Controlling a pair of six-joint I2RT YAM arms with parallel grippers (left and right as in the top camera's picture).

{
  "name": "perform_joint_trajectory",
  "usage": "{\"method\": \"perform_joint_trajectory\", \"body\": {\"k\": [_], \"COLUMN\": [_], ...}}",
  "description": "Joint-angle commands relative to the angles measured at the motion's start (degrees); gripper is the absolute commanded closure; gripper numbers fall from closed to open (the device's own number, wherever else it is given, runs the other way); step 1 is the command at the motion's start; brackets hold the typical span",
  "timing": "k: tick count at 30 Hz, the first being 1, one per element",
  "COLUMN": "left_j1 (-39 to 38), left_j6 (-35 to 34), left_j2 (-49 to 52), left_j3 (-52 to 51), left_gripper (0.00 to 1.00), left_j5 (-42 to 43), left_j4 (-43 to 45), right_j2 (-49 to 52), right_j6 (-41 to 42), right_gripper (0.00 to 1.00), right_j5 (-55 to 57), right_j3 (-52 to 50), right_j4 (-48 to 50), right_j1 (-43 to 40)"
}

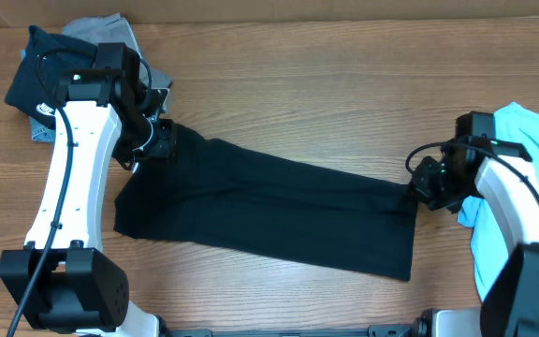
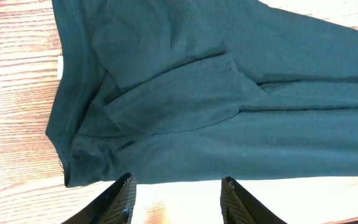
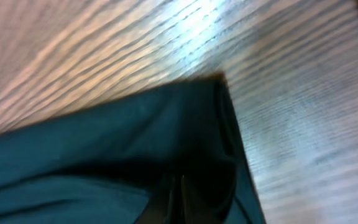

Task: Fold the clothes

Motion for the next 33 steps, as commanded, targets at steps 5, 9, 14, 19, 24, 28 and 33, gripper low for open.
{"method": "perform_joint_trajectory", "body": {"k": [5, 9, 14, 19, 24, 28, 33], "left_j1": [-0.4, -0.4, -0.4, -0.4, -0.4, -0.4, -0.4], "left_j6": [0.9, 0.9, 0.9, 0.9, 0.9, 0.9, 1.0], "left_j2": [0.2, 0.2, 0.2, 0.2, 0.2, 0.2, 0.2], "left_j3": [-0.2, -0.2, -0.2, -0.2, -0.2, -0.2, -0.2], "left_gripper": [0.51, 0.51, 0.48, 0.47, 0.49, 0.67, 0.93], "left_j5": [0.7, 0.7, 0.7, 0.7, 0.7, 0.8, 0.9], "left_j4": [0.5, 0.6, 0.6, 0.6, 0.8, 0.9, 1.0], "right_j2": [-2.2, -2.2, -2.2, -2.1, -2.1, -2.1, -1.7], "right_j6": [0.7, 5.8, 7.2, 7.3, 3.6, 0.9, 4.6], "right_gripper": [0.96, 0.96, 0.77, 0.61, 0.64, 0.70, 0.87], "right_j5": [1.0, 7.8, 10.4, 10.7, 5.9, -1.2, -1.3], "right_j3": [1.5, 1.5, 0.7, 0.7, 0.4, -1.1, -7.5], "right_j4": [-6.6, -10.5, -11.8, -11.2, -5.6, -0.9, 2.7], "right_j1": [0.0, 0.0, 0.0, 0.0, 0.2, 0.9, 2.0]}}
